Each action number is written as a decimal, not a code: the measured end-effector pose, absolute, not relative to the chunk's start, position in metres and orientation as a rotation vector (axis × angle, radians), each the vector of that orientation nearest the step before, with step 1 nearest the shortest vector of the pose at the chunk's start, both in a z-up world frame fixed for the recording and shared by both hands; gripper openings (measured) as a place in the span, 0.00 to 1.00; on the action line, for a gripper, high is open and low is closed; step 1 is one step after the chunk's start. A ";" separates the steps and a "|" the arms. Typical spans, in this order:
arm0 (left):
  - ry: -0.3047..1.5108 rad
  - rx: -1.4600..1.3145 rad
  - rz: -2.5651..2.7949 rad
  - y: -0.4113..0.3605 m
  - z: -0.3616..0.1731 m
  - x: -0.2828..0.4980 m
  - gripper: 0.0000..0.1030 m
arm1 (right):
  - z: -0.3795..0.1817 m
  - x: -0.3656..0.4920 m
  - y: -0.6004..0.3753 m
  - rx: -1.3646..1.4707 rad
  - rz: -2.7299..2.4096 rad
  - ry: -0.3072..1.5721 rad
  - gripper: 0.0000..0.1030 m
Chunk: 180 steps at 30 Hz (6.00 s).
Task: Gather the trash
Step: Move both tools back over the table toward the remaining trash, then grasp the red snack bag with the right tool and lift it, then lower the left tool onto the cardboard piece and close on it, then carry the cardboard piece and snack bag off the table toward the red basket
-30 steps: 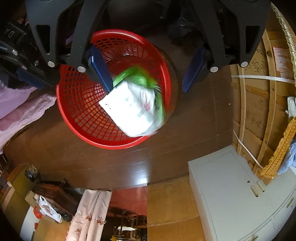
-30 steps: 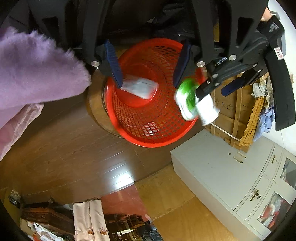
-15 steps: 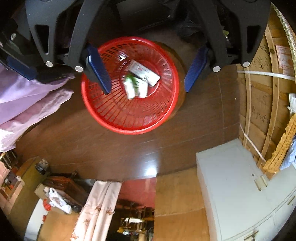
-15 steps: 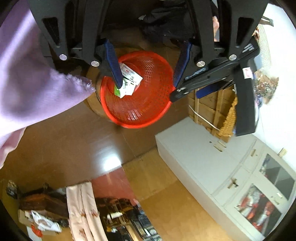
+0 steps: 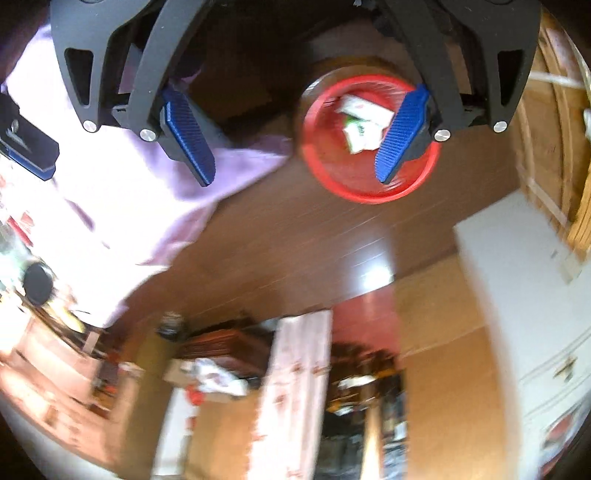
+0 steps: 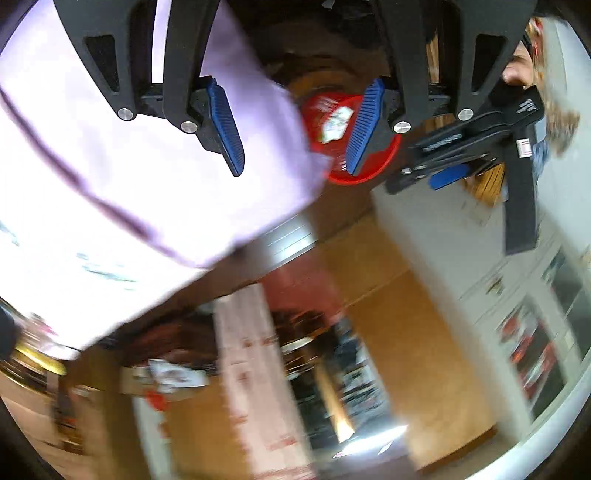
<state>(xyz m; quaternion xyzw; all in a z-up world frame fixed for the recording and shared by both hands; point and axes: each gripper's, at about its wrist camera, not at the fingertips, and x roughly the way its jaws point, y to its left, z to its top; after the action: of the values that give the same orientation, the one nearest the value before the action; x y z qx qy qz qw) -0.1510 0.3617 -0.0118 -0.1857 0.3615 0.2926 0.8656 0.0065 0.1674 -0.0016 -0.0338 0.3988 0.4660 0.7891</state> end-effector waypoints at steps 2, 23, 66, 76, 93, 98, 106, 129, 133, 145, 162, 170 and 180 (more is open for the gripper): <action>0.756 -0.362 0.548 0.340 -0.004 -0.134 0.84 | 0.004 0.023 0.123 -0.036 0.932 0.848 0.55; 0.790 -0.010 -0.100 0.032 0.034 0.074 0.85 | 0.013 0.112 -0.207 0.203 0.288 0.756 0.64; 0.813 -0.046 -0.061 -0.011 -0.010 0.187 0.85 | -0.028 0.202 -0.250 0.141 0.028 0.789 0.20; 0.808 -0.010 -0.087 -0.023 -0.013 0.185 0.85 | -0.034 0.182 -0.276 0.187 -0.008 0.722 0.20; 0.812 0.080 -0.205 -0.053 -0.025 0.180 0.85 | -0.034 0.178 -0.277 0.202 0.050 0.730 0.20; 0.849 0.123 -0.241 -0.063 -0.032 0.183 0.85 | -0.036 0.180 -0.280 0.218 0.059 0.741 0.20; 0.895 0.353 -0.231 -0.098 -0.038 0.203 0.85 | -0.031 0.177 -0.286 0.256 0.092 0.729 0.20; 0.944 0.394 -0.310 -0.121 -0.037 0.223 0.53 | -0.034 0.180 -0.295 0.312 0.114 0.744 0.20; 0.908 0.362 -0.314 -0.112 -0.021 0.205 0.51 | -0.033 0.179 -0.295 0.312 0.115 0.741 0.20; 0.896 0.304 -0.279 -0.064 -0.017 0.144 0.51 | -0.034 0.179 -0.292 0.306 0.121 0.747 0.20; 0.861 0.191 -0.173 -0.011 -0.004 0.107 0.51 | -0.028 0.168 -0.259 0.208 0.140 0.756 0.20; 0.809 0.155 -0.160 0.003 0.008 0.085 0.51 | -0.014 0.138 -0.237 0.182 0.195 0.752 0.20; 0.752 0.099 -0.128 0.031 0.022 0.052 0.51 | 0.007 0.110 -0.202 0.142 0.247 0.708 0.20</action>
<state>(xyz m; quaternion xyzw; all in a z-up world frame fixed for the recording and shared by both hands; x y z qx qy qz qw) 0.0517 0.0313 0.0224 0.0481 0.3668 -0.0623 0.9270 0.1098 -0.2022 0.0074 0.0694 0.3455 0.1205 0.9281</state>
